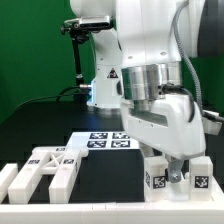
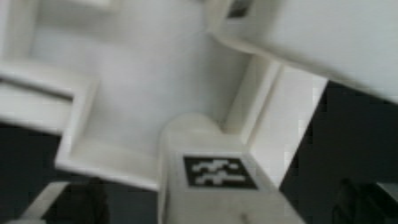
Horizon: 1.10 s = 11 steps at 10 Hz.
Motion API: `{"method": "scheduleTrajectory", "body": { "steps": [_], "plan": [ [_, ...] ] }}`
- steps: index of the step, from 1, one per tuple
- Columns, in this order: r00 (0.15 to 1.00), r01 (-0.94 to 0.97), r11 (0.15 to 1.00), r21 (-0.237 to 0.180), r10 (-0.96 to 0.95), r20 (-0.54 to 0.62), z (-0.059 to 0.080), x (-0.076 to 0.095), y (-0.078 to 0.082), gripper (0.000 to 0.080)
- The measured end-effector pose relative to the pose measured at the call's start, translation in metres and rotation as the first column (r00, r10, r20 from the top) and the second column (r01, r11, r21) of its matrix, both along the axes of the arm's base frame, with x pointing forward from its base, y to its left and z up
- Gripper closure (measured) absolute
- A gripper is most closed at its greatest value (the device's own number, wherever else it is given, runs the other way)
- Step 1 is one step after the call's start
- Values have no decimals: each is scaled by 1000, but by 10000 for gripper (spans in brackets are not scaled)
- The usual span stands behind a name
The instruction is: Assemble chair
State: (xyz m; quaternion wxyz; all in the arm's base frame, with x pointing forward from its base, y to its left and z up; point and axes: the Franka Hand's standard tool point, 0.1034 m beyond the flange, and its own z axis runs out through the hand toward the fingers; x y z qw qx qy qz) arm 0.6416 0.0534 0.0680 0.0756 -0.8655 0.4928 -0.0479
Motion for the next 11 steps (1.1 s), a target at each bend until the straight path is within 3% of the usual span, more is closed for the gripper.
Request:
{"method": "scheduleTrajectory", "body": {
  "steps": [1,5,6,7,9,11],
  "plan": [
    [988,-151,988,-20,151,8,2,-1,-6,152],
    [914,-403,912,-73,405,11,0,-4,-10,150],
    [779,-624,771,-124,627,-24,4,-1,-2,150],
    [695,-715,686,-135,718,-37,4,-1,2,150],
    [691,-719,681,-138,722,-38,4,-1,-1,150],
    [710,-700,701,-135,703,-36,4,-1,-1,413]
  ]
}}
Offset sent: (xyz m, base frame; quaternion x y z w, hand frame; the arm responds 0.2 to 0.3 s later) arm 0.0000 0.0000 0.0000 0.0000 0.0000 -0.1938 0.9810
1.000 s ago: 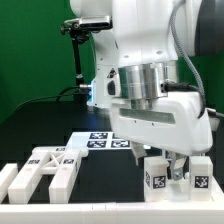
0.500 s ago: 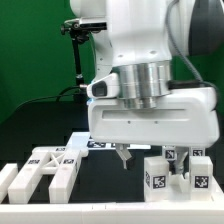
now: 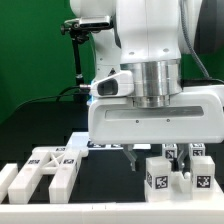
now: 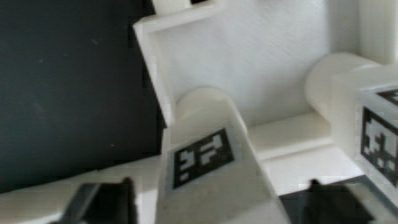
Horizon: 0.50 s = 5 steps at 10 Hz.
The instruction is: Assemble chair
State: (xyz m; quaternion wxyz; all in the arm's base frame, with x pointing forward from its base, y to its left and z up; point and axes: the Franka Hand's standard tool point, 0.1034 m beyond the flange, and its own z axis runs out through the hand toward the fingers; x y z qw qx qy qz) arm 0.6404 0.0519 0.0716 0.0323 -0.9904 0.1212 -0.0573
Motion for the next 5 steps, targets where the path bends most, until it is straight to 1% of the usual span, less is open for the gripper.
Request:
{"method": "scheduleTrajectory", "body": {
  "steps": [1,2,4,5],
  "plan": [
    [997,74,997,10,-74,-4,0,0,0,413],
    [984,176,984,23,-176,-11,0,0,1,514],
    [945,327,944,39,-327,-23,0,0,1,514],
    [867,498,866,49,-496,-39,0,0,2,514]
  ]
}}
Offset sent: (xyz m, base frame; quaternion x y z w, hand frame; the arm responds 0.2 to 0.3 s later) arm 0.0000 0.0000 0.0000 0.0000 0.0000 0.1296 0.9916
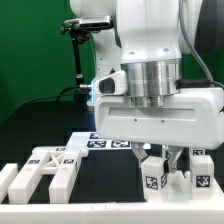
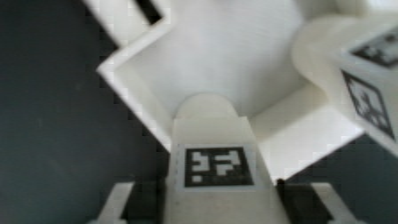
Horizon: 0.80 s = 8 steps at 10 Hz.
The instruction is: Assemble chair
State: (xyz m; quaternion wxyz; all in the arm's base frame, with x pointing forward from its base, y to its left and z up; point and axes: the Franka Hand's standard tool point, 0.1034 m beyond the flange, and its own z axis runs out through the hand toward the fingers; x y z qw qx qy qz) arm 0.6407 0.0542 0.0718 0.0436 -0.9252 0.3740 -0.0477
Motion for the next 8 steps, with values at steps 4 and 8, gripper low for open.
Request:
{"method": "scheduleTrajectory", "body": {
  "steps": [4,8],
  "plan": [
    [757,652,757,27,-649,-75,1,5,6,514],
    [573,819,572,39,-813,-102,-2,4,6,514]
  ]
}}
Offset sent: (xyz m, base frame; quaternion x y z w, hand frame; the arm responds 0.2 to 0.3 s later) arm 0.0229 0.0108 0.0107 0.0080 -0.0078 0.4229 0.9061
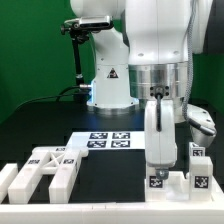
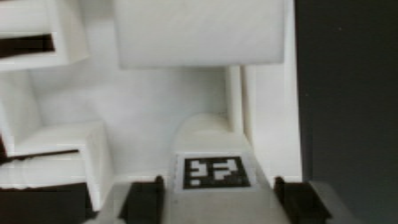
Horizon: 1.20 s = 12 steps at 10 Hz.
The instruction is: Assemble chair
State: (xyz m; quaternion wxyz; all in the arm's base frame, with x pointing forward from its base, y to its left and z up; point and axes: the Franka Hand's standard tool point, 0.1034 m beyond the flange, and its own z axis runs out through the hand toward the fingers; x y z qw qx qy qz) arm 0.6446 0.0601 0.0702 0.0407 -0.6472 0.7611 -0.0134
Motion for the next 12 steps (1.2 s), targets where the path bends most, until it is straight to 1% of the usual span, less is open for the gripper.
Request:
{"method": "scheduleTrajectory", "body": {
  "steps": [1,2,3,4,5,6,7,8,11,12],
  "plan": [
    [1000,-1,1000,1,1,1,0,0,0,470],
    [1000,-2,1000,2,2,2,0,0,1,332],
    [1000,-1,1000,3,1,2,0,0,1,214],
    [1000,-16,1000,3,16,4,1,1,0,214],
    [995,-97,995,4,97,32,19,6,-4,163],
    [991,-123,992,13,122,54,41,5,-5,154],
    [992,-118,993,15,117,52,40,0,-5,154],
    [992,-121,993,12,120,47,35,0,-5,151],
    [990,-134,991,10,133,49,36,0,-4,151],
    [967,-245,969,-10,245,66,39,-2,-2,151]
  ]
}}
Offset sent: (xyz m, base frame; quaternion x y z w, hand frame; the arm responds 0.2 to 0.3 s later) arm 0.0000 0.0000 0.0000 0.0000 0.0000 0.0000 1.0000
